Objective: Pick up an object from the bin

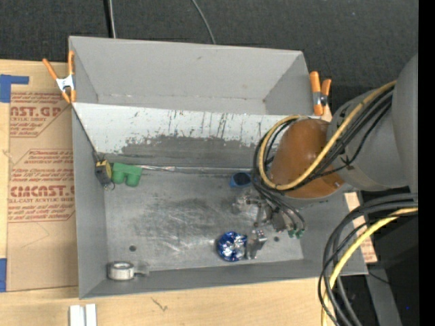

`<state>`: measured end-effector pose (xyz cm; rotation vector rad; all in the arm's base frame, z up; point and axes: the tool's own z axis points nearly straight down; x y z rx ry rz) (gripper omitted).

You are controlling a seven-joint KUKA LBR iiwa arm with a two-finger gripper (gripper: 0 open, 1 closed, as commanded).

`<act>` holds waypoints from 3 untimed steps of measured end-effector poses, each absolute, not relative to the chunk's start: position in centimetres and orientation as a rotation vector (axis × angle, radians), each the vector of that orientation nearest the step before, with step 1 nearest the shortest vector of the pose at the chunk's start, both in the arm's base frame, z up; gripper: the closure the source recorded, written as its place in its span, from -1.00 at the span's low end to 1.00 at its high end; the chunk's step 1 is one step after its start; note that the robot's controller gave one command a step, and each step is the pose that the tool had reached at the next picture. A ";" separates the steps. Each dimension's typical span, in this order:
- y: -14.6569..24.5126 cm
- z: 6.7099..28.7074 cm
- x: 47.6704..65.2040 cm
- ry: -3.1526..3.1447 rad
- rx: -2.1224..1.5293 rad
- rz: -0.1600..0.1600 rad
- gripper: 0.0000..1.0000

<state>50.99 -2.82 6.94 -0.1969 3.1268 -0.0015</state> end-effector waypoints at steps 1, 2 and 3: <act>5.7 7.7 49.0 3.101 -0.450 0.002 -1.00; -0.2 7.4 48.8 3.069 -0.541 0.001 -1.00; -0.2 7.4 48.5 3.081 -0.546 0.000 1.00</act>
Offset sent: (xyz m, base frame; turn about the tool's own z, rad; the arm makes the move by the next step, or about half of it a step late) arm -0.0213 0.0813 0.0064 -0.1566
